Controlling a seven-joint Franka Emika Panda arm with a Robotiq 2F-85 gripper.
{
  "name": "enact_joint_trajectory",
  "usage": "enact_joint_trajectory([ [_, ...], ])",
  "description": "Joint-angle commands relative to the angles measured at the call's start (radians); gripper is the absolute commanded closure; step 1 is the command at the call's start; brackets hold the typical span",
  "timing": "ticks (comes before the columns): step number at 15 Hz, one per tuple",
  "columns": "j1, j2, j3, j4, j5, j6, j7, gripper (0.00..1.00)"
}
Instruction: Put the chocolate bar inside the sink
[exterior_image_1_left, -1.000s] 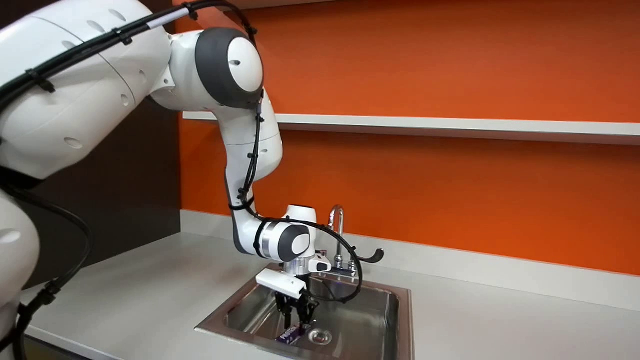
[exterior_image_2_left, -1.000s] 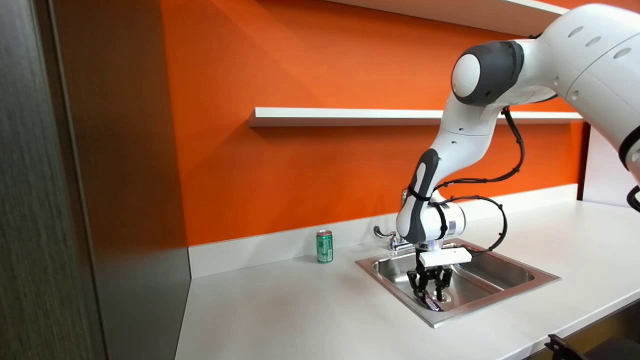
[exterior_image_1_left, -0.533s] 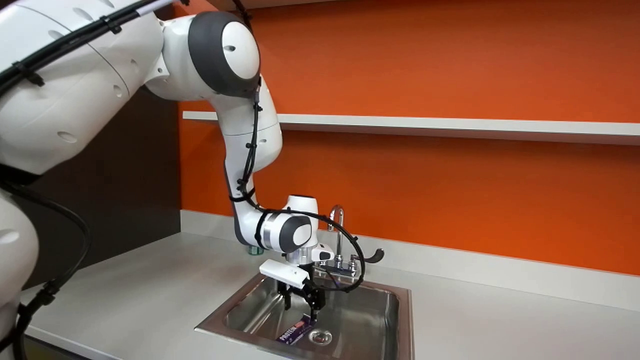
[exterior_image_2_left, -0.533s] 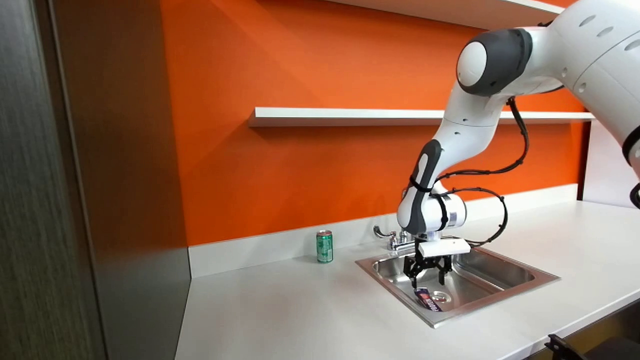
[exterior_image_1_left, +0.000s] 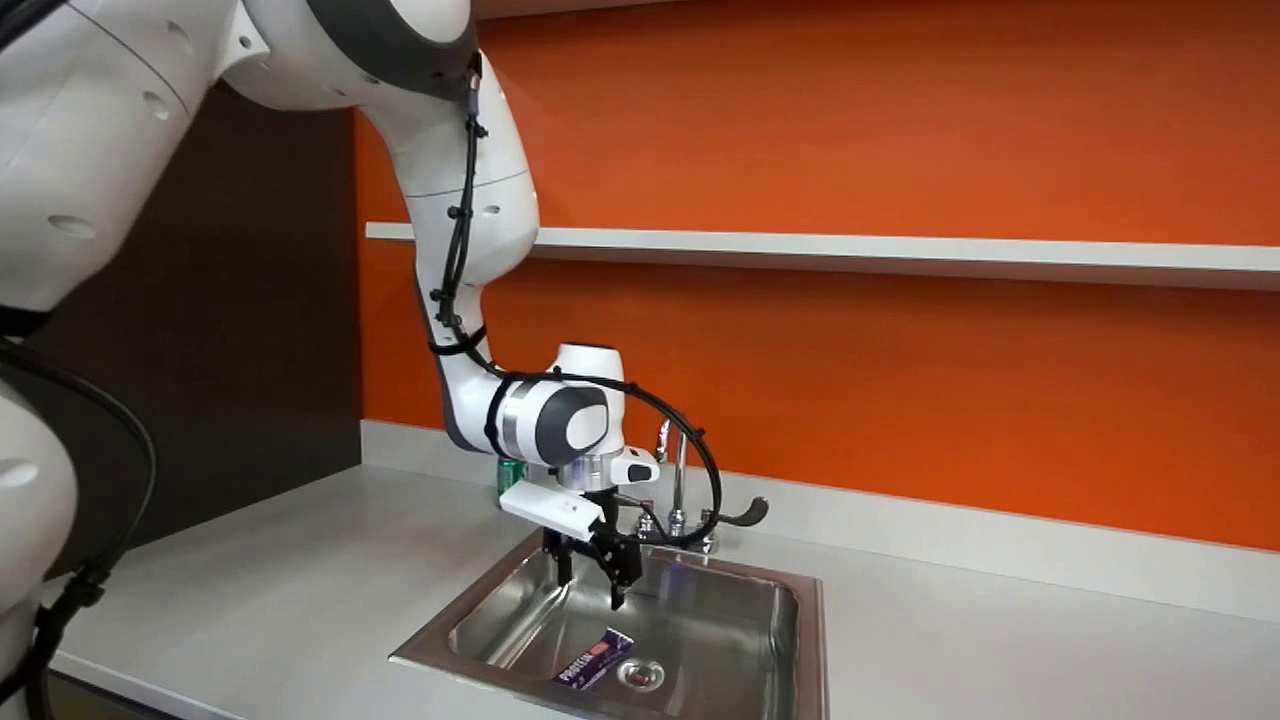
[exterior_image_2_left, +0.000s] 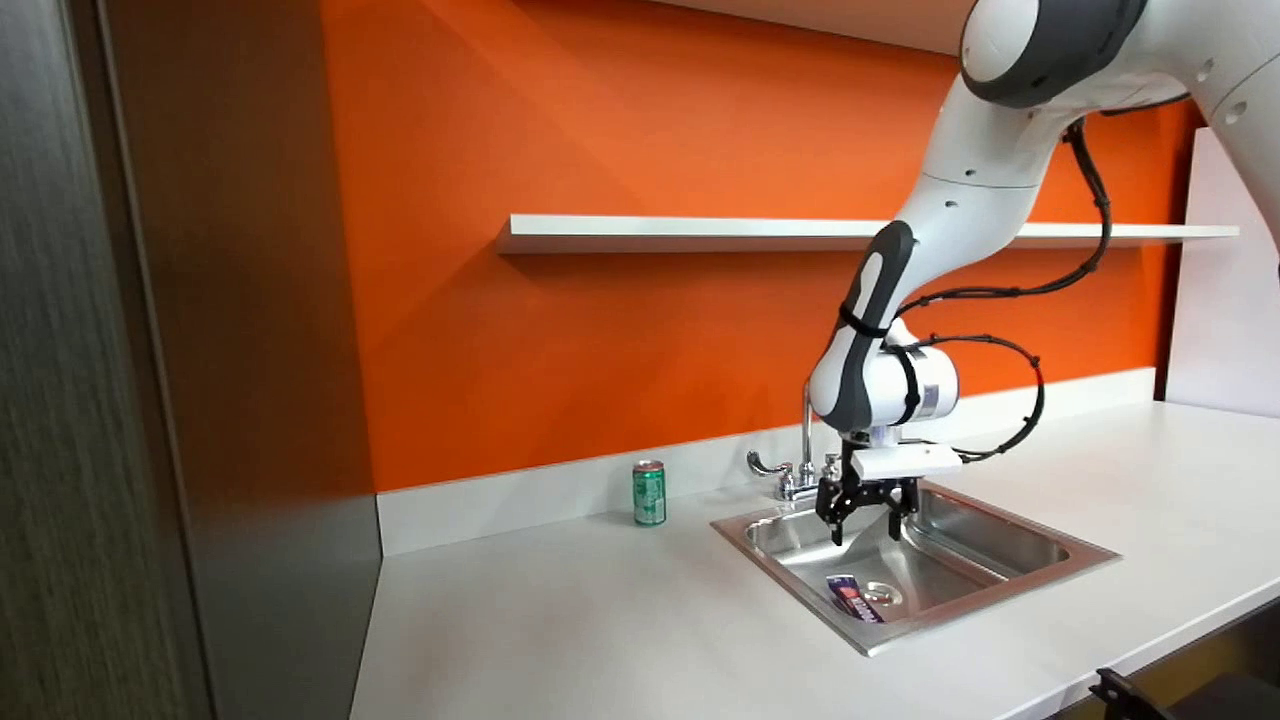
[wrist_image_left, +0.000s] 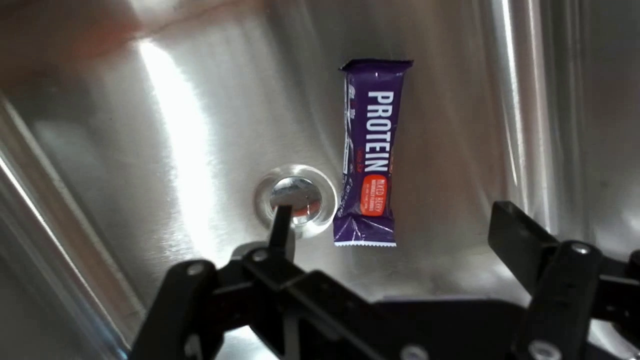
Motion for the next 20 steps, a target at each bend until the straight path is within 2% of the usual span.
enact_joint_trajectory([
  [1,0.012,-0.179,-0.008,-0.174,-0.003,0.005,-0.008,0.00],
  [9,0.055,-0.481,-0.028,-0.430,-0.096,-0.028,0.031,0.00],
  [14,0.037,-0.655,-0.003,-0.550,-0.191,-0.065,0.054,0.00],
  [15,0.039,-0.544,-0.009,-0.485,-0.150,-0.025,0.019,0.00],
  [20,0.035,-0.619,-0.004,-0.524,-0.159,-0.049,0.018,0.00],
])
